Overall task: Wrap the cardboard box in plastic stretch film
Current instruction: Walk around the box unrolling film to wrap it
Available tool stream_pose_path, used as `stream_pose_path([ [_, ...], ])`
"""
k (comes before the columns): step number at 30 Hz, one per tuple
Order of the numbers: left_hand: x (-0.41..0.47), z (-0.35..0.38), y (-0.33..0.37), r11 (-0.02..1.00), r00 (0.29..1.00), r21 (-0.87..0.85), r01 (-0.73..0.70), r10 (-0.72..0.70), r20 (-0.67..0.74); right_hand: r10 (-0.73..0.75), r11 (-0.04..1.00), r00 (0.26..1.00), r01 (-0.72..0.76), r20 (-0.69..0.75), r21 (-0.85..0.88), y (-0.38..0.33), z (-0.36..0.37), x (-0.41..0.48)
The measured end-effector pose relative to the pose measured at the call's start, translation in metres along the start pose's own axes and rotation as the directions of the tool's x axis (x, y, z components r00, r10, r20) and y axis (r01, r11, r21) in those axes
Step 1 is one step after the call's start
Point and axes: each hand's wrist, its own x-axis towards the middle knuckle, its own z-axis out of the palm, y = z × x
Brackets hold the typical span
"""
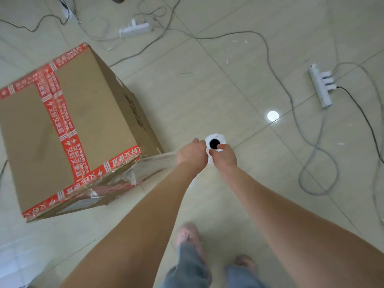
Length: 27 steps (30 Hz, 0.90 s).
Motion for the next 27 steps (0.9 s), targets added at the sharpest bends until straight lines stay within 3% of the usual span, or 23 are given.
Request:
stream_pose_path([
  [6, 0.057, -0.003, 0.012, 0.995, 0.997, -0.095, -0.003, 0.01, 0.072, 0.196, 0.973, 0.976, -0.205, -0.09, -0.103, -0.019, 0.001, 0.05],
  [13, 0.112, 0.009, 0.011, 0.996, 0.949, -0.068, 0.05, -0.026, 0.313, 0.383, 0.903, 0.923, -0.384, -0.046, -0.193, -0.024, 0.01, 0.097],
  [19, 0.139, 0.025, 0.004, 0.999, 0.91, -0.021, -0.047, 0.052, 0.412, 0.309, 0.87, 0.951, -0.285, -0.005, -0.403, -0.011, 0.018, 0.124],
  [22, 0.148, 0.023, 0.0, 0.996, 0.903, -0.019, -0.084, 0.084, 0.421, 0.206, 0.784, 0.979, -0.163, 0.003, -0.599, -0.024, 0.02, 0.132],
  [27, 0.173, 0.0, -0.015, 0.989, 0.947, -0.111, 0.1, -0.06, 0.315, 0.069, 0.745, 0.996, -0.013, 0.058, -0.667, -0.069, 0.03, 0.152],
])
